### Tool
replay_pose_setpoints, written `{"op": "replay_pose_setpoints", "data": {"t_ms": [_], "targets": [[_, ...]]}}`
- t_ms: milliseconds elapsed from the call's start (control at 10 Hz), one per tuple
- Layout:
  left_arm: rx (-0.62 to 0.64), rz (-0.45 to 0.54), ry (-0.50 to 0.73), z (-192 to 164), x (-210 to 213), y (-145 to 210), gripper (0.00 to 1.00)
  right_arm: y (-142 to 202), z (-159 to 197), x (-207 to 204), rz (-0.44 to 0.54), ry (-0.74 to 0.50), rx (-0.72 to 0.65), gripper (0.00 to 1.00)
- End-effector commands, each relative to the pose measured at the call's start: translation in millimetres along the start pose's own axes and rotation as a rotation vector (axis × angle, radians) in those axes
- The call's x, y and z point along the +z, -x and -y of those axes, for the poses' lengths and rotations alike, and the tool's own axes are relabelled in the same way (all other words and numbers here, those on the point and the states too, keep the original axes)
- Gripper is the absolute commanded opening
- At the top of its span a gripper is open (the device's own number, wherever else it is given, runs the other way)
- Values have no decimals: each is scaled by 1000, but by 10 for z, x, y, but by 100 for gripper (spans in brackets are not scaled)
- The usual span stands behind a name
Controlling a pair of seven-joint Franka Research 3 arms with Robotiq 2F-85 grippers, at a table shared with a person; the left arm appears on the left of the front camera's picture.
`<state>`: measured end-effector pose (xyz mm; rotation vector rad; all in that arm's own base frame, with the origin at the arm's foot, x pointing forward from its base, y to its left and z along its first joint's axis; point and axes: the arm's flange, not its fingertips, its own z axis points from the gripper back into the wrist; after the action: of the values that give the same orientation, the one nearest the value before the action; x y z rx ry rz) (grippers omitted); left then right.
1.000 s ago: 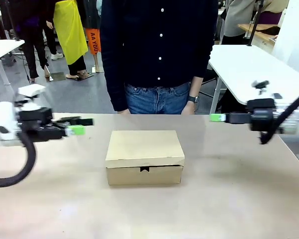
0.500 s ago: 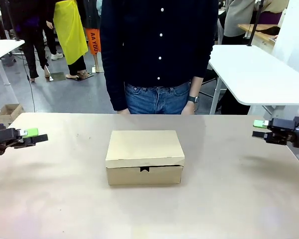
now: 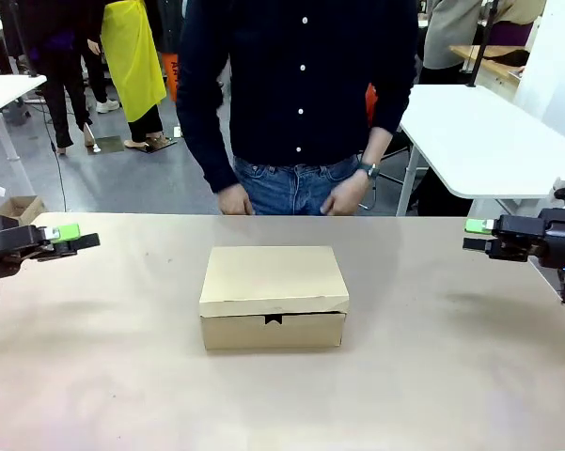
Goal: Pack the items into the box.
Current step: Close the Mailer Box.
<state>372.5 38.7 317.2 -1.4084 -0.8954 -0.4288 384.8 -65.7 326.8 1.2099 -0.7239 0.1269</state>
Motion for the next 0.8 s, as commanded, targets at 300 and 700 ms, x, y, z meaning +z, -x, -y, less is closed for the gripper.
{"op": "replay_pose_setpoints", "data": {"t_ms": [300,700], "targets": [[-17,13,5,20,-3,26,100,3,-3,8,3,11,7,100],[-17,13,5,20,-3,26,100,3,-3,8,3,11,7,100]]}}
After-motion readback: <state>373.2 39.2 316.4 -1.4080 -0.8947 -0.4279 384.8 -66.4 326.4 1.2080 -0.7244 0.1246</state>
